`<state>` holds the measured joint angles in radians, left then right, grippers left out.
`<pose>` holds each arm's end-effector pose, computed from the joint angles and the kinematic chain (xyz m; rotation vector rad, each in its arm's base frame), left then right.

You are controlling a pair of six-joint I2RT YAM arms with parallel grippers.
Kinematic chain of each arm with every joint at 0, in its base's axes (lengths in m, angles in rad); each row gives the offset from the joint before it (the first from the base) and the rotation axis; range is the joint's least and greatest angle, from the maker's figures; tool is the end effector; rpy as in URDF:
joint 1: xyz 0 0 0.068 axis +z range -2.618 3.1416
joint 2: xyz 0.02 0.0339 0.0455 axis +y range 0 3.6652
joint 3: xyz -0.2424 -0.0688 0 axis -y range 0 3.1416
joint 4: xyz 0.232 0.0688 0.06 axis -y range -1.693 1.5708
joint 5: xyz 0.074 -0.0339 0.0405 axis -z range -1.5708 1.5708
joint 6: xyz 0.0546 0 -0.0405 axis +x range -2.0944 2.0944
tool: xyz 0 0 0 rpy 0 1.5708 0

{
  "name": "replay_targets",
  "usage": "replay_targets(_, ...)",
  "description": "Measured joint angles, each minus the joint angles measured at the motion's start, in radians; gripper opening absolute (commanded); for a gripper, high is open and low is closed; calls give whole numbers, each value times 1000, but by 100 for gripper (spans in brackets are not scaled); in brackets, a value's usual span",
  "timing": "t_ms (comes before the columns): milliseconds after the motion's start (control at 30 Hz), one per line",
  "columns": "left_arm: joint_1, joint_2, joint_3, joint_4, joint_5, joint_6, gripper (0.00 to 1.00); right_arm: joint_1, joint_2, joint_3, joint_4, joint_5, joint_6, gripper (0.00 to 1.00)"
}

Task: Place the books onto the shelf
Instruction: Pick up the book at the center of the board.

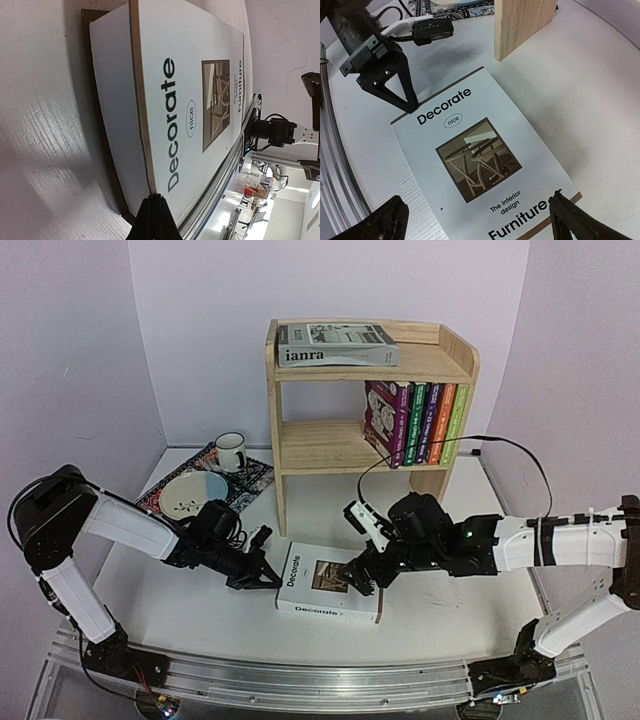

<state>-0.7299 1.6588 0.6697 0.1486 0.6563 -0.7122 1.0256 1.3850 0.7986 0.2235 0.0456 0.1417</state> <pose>0.1992 -0.2230 0.1067 0.3731 2.6812 -1.3639 0.1690 0.2739 0.2277 -0.8286 1.8249 0.7238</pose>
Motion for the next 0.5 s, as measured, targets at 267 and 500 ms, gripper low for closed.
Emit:
replay_targets(267, 0, -5, 5, -1, 16, -30, 0, 6, -33, 7, -55, 50, -17, 98)
replay_targets(500, -1, -13, 16, -2, 32, -49, 0, 40, -50, 37, -120, 194, -54, 98)
